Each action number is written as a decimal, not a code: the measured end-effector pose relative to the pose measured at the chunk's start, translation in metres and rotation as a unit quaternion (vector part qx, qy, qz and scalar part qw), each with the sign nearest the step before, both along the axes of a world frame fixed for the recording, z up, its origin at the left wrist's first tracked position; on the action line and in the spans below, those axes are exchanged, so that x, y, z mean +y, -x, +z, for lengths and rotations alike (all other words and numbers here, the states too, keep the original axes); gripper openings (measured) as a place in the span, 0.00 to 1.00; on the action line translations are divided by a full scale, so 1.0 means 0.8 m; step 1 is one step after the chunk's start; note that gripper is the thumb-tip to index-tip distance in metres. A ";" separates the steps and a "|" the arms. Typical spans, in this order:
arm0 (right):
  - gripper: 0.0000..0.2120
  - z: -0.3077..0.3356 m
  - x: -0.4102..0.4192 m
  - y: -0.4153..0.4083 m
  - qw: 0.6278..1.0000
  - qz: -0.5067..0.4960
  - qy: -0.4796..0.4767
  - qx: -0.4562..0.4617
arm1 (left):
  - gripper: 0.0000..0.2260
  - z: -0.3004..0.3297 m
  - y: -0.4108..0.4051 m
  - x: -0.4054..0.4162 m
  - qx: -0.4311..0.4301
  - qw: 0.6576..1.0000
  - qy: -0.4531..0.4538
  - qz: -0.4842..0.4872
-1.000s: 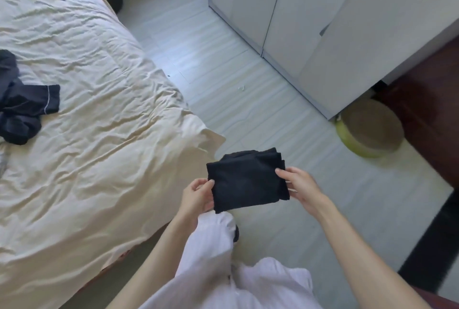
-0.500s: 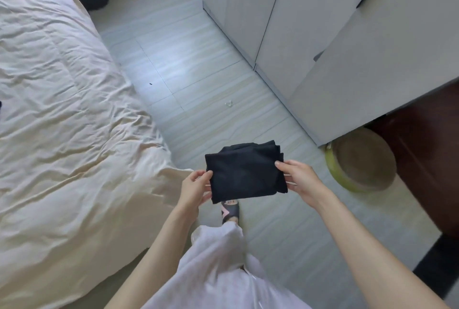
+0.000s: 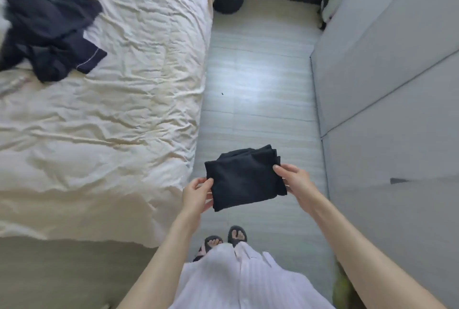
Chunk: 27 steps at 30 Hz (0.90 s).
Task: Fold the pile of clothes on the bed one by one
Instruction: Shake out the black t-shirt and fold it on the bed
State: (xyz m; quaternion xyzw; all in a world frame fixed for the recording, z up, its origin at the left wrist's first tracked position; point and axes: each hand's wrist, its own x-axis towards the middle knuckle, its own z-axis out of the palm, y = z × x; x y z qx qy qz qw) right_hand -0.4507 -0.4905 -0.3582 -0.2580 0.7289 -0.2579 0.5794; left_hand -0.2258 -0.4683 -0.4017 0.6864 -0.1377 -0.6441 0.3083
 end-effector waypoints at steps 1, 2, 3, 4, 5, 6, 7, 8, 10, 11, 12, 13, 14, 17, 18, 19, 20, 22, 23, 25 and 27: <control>0.10 -0.004 -0.027 -0.008 0.999 0.034 0.007 -0.003 | 0.03 -0.003 -0.005 -0.007 0.004 0.999 0.008 0.037; 0.10 -0.008 -0.052 -0.019 0.998 0.069 0.012 -0.004 | 0.03 -0.004 -0.012 -0.012 0.008 0.997 0.017 0.073; 0.10 -0.012 -0.075 -0.028 0.995 0.101 0.014 0.000 | 0.03 -0.005 -0.018 -0.017 0.009 0.994 0.022 0.105; 0.09 -0.014 -0.097 -0.040 0.991 0.132 0.017 0.006 | 0.03 -0.006 -0.025 -0.022 0.007 0.991 0.026 0.135; 0.08 -0.016 -0.118 -0.052 0.986 0.163 0.020 0.010 | 0.03 -0.007 -0.031 -0.027 0.005 0.986 0.029 0.163; 0.07 -0.018 -0.138 -0.065 0.982 0.189 0.022 0.013 | 0.03 -0.008 -0.037 -0.032 0.003 0.982 0.032 0.188; 0.06 -0.020 -0.158 -0.079 0.977 0.212 0.025 0.018 | 0.03 -0.010 -0.043 -0.039 0.003 0.977 0.034 0.213; 0.06 -0.023 -0.179 -0.094 0.971 0.235 0.029 0.023 | 0.03 -0.011 -0.049 -0.048 0.005 0.971 0.034 0.237; 0.05 -0.029 -0.221 -0.126 0.958 0.283 0.039 0.032 | 0.03 -0.015 -0.063 -0.067 0.014 0.959 0.030 0.280; 0.05 -0.034 -0.243 -0.145 0.951 0.304 0.047 0.035 | 0.03 -0.020 -0.072 -0.079 0.018 0.954 0.030 0.299; 0.06 -0.040 -0.265 -0.165 0.944 0.324 0.054 0.039 | 0.03 -0.026 -0.081 -0.092 0.023 0.948 0.030 0.317; 0.06 -0.047 -0.286 -0.184 0.936 0.345 0.060 0.043 | 0.03 -0.033 -0.091 -0.106 0.027 0.940 0.028 0.339; 0.07 -0.056 -0.306 -0.204 0.928 0.365 0.064 0.045 | 0.02 -0.041 -0.102 -0.121 0.031 0.931 0.026 0.363; 0.07 -0.088 -0.364 -0.264 0.904 0.419 0.074 0.050 | 0.02 -0.070 -0.135 -0.167 0.025 0.911 0.021 0.412; 0.07 -0.099 -0.380 -0.282 0.896 0.434 0.077 0.053 | 0.02 -0.079 -0.145 -0.181 0.018 0.907 0.022 0.421; 0.08 -0.109 -0.397 -0.300 0.888 0.449 0.081 0.053 | 0.02 -0.088 -0.155 -0.194 0.013 0.903 0.026 0.430; 0.09 -0.119 -0.412 -0.317 0.882 0.462 0.083 0.052 | 0.02 -0.096 -0.164 -0.207 0.007 0.898 0.031 0.439; 0.10 -0.135 -0.441 -0.346 0.870 0.484 0.085 0.050 | 0.03 -0.111 -0.180 -0.230 -0.010 0.893 0.039 0.448; 0.09 -0.141 -0.454 -0.358 0.865 0.490 0.090 0.050 | 0.03 -0.119 -0.186 -0.241 -0.021 0.892 0.045 0.448; 0.08 -0.154 -0.480 -0.380 0.859 0.500 0.103 0.045 | 0.03 -0.135 -0.197 -0.263 -0.041 0.889 0.063 0.452; 0.08 -0.169 -0.507 -0.398 0.851 0.511 0.116 0.037 | 0.03 -0.152 -0.208 -0.288 -0.065 0.883 0.074 0.459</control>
